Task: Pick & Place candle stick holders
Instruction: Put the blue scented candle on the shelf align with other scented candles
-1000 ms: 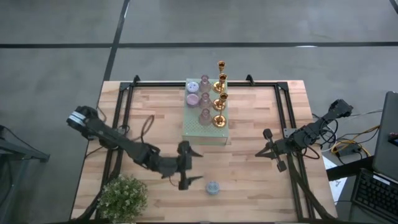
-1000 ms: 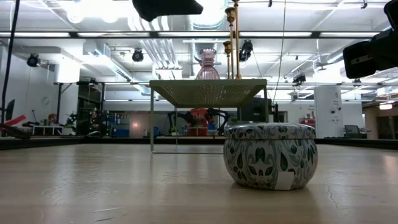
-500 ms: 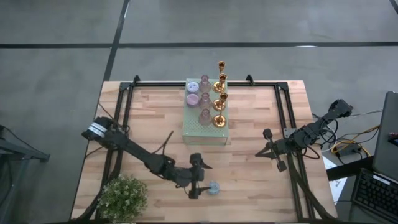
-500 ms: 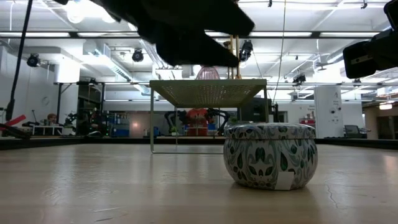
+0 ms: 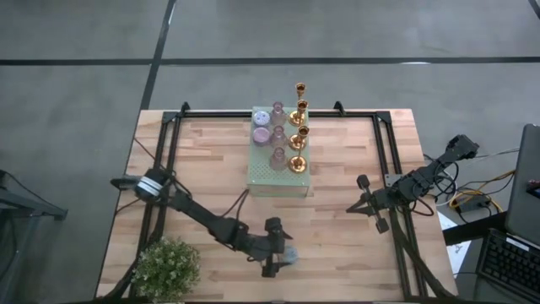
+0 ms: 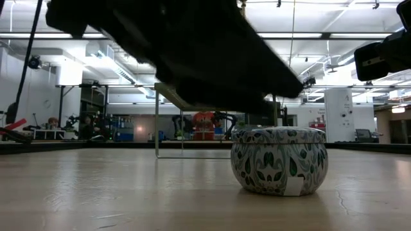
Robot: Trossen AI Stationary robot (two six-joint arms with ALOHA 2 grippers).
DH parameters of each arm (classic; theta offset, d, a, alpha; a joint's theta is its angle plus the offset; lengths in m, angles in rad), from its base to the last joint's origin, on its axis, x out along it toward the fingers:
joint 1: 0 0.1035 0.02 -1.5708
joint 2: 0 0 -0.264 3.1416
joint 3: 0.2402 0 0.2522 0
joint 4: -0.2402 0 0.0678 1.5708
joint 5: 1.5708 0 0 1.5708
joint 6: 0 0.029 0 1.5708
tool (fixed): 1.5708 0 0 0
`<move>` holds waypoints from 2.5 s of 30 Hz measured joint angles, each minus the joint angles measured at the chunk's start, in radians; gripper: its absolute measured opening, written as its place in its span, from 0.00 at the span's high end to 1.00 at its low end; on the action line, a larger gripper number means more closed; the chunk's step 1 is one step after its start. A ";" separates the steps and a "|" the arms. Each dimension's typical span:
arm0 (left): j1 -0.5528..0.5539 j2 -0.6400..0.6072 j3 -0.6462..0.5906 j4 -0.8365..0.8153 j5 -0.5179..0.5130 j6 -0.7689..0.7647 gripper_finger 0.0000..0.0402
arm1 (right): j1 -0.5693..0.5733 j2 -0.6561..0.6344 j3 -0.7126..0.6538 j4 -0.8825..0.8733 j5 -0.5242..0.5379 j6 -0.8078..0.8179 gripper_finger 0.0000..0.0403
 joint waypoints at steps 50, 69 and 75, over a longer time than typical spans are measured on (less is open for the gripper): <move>-0.005 0.099 0.015 0.062 0.012 -0.088 0.21 | 0.000 0.000 0.000 0.000 0.000 0.000 0.98; -0.005 0.099 0.013 0.070 -0.002 -0.089 0.24 | 0.000 0.000 0.000 0.000 0.000 0.000 0.98; -0.005 0.099 0.013 0.070 -0.002 -0.088 0.24 | 0.000 0.000 0.000 0.000 0.000 0.000 0.98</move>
